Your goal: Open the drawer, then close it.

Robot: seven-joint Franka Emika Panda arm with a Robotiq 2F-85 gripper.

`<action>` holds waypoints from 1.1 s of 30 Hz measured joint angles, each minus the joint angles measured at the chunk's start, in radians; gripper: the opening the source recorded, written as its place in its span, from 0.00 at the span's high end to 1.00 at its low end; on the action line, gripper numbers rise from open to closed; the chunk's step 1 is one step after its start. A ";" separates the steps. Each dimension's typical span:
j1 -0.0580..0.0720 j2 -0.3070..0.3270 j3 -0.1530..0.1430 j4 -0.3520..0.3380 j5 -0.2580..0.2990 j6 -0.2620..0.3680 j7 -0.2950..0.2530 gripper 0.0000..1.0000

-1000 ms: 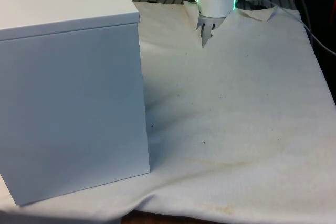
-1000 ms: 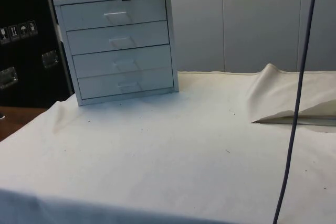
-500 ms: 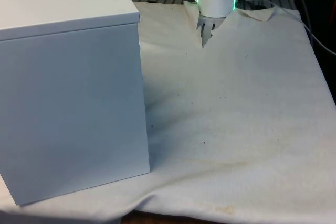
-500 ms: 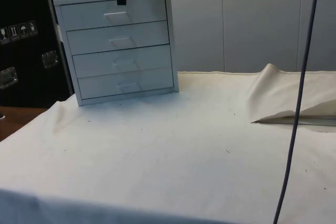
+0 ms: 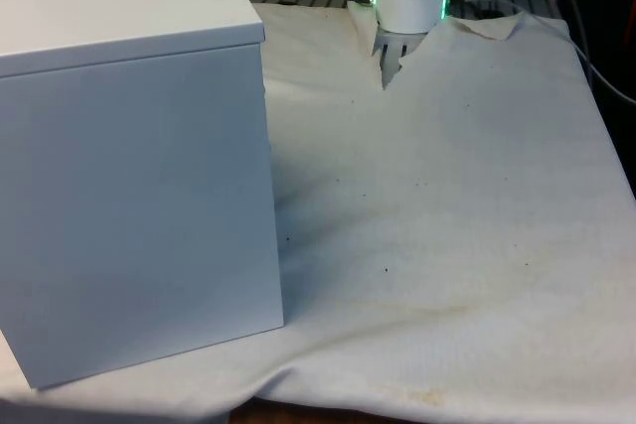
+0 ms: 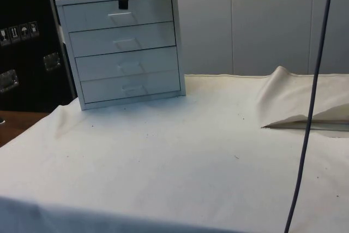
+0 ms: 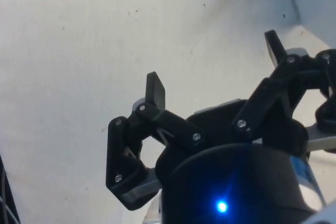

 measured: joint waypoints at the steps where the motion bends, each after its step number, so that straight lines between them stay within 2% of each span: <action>1: 0.000 0.000 0.000 -0.008 0.000 0.018 -0.011 0.00; 9: -0.002 0.002 -0.002 -0.032 -0.001 0.082 -0.056 0.00; 19: -0.002 0.005 -0.010 -0.041 -0.026 0.128 -0.096 0.00; 27: -0.002 0.007 -0.011 -0.044 -0.071 0.143 -0.101 0.00; 33: -0.002 0.030 -0.012 -0.023 -0.108 0.143 -0.083 0.00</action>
